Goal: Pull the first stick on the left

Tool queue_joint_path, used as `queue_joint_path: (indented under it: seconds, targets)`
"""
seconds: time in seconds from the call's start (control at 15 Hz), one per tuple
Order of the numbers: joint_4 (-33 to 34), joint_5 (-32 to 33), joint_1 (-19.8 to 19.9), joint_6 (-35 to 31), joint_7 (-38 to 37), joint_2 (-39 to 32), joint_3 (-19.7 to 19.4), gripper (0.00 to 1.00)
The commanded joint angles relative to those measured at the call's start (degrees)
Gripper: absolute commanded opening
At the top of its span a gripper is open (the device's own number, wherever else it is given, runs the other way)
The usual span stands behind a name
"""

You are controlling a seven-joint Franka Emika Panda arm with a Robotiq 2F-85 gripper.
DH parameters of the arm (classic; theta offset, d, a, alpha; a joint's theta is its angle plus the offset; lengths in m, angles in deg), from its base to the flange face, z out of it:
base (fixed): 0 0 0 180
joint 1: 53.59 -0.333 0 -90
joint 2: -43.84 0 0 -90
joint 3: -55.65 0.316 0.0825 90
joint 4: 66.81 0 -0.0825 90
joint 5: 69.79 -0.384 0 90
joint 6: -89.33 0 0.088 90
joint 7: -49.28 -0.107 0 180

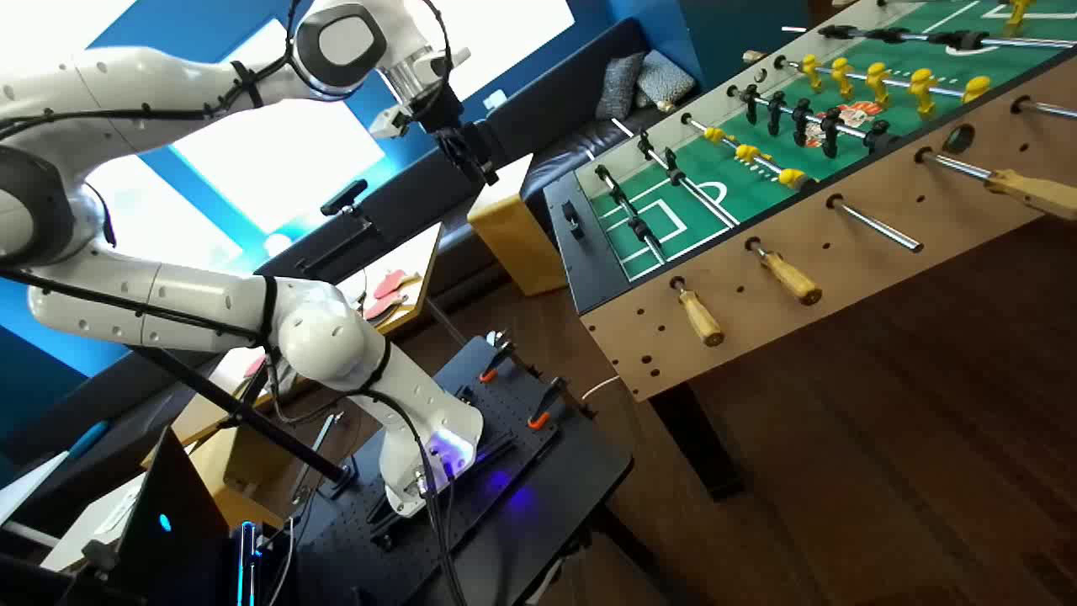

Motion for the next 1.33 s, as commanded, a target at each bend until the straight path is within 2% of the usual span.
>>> queue_joint_path:
  seconds: [0.0,0.53,1.0,1.27]
  targets:
    - [0.1,0.1,-0.3,0.1,-0.1,0.0,-0.2,1.00]
    - [0.5,0.2,0.1,-0.9,-1.0,-0.5,-0.1,1.00]
    - [6.4,0.8,7.1,-11.6,-14.7,-10.2,-1.9,1.00]
    - [6.9,1.9,11.0,-18.2,-23.9,-16.5,-2.1,1.00]
